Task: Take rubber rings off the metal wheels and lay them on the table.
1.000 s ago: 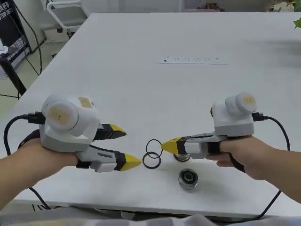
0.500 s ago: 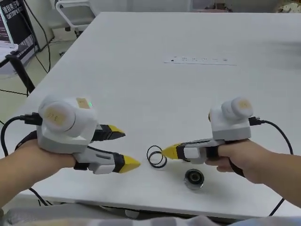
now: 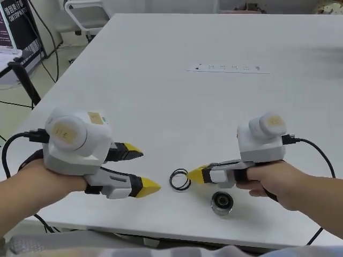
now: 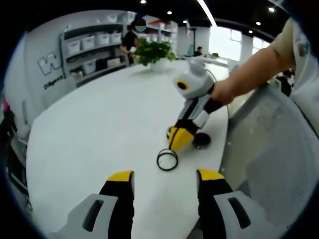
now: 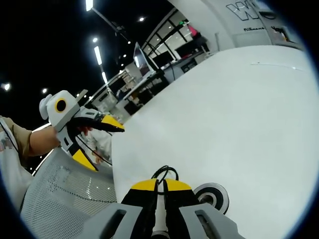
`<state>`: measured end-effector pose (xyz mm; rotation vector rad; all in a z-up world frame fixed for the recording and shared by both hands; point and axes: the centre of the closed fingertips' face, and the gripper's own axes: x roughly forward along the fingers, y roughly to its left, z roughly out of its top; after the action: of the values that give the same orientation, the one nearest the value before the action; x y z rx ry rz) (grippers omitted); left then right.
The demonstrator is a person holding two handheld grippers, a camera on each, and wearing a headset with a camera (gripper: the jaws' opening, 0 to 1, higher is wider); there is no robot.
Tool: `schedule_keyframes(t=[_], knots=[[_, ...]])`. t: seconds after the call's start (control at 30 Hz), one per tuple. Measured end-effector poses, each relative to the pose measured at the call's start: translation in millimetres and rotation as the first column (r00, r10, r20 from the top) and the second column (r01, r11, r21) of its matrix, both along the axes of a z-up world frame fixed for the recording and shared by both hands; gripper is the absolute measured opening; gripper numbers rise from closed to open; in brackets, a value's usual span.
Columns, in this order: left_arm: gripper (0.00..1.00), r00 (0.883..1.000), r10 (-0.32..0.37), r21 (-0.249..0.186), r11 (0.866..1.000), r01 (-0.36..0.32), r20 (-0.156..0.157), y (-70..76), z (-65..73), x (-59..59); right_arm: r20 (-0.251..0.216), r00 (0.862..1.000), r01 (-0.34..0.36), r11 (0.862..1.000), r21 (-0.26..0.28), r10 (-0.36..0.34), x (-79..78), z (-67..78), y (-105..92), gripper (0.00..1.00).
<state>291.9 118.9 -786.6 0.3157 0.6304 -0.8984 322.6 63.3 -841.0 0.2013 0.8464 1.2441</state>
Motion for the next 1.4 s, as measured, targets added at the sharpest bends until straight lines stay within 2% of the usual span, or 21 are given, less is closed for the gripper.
schedule_keyframes(t=[0.07, 0.27, 0.5, 0.8, 1.17, 1.4], knots=[[0.51, 1.000, 0.001, 0.000, 1.000, -0.001, -0.001, -0.3, -0.2, 0.0, -0.001, 1.000, 0.000, 1.000, -0.002, 0.000, -0.6, -0.2, 0.3, 0.02], [0.51, 1.000, -0.002, 0.003, 1.000, 0.002, -0.004, -1.7, -1.1, 0.3, 0.037, 0.999, -0.010, 1.000, -0.021, 0.010, -0.9, -0.1, 0.2, 0.05], [0.51, 1.000, -0.006, 0.001, 1.000, 0.006, -0.004, -3.2, 0.9, 0.6, 0.054, 0.999, -0.009, 1.000, -0.016, 0.010, 0.1, 4.6, -1.9, 0.13], [0.51, 1.000, -0.010, -0.004, 1.000, 0.010, -0.001, -6.8, 3.9, 3.8, 0.094, 0.996, 0.004, 0.999, 0.032, -0.007, 5.5, 24.0, -6.9, 0.20], [0.51, 1.000, -0.023, -0.003, 1.000, 0.023, 0.005, -19.4, 4.2, 15.3, 0.140, 0.989, 0.046, 0.997, 0.062, -0.055, 16.1, 36.7, -26.3, 0.28], [0.50, 0.999, -0.034, -0.009, 0.999, 0.034, 0.005, -31.1, 3.2, 23.3, 0.167, 0.983, 0.069, 0.996, 0.048, -0.076, 22.3, 35.6, -43.8, 0.31]])
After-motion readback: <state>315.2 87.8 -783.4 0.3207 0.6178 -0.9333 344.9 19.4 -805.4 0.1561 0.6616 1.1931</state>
